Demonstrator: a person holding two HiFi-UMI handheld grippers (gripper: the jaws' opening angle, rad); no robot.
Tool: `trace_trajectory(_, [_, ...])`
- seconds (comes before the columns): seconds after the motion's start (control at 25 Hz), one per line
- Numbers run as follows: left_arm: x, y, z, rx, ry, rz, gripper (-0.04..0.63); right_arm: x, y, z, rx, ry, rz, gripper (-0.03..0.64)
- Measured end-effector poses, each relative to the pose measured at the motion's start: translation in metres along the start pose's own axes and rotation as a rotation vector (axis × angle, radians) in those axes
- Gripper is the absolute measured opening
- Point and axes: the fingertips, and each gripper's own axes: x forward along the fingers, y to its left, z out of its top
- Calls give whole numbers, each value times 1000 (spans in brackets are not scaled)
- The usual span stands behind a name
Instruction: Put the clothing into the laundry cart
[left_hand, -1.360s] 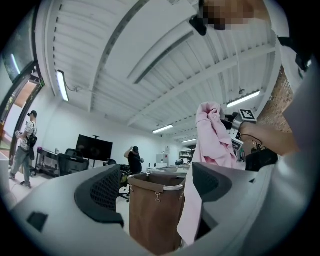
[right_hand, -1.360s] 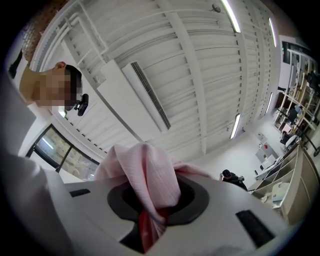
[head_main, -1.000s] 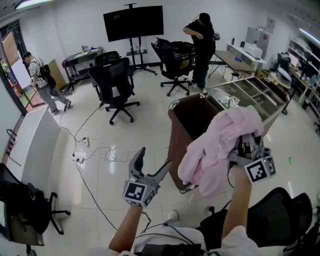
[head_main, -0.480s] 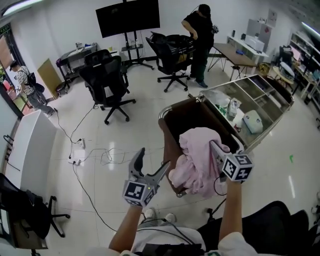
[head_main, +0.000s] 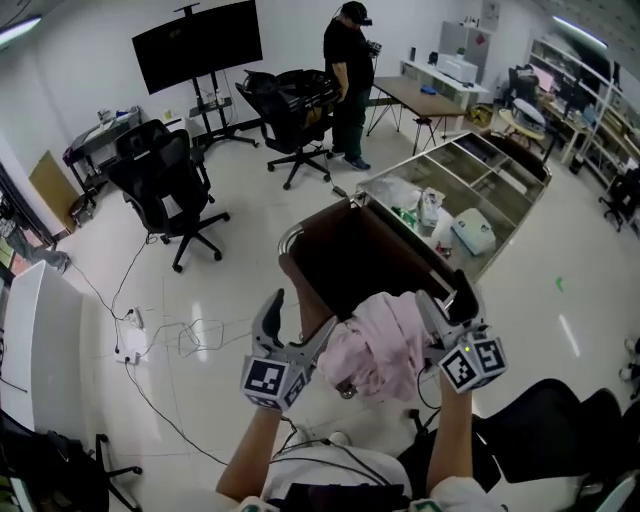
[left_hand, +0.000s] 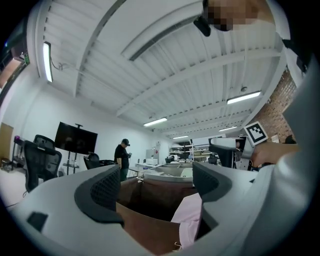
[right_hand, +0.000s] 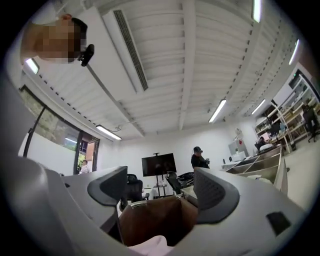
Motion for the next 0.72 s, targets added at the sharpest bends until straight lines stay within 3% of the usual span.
trace_trajectory(0.28, [3,13,1,25,36,5,428,-15,23,-28,-204,20,-161,434])
trace_trajectory(0.72, [-12,25,5,42,18,-33,428,-9,56,-32,-232,29,-158,433])
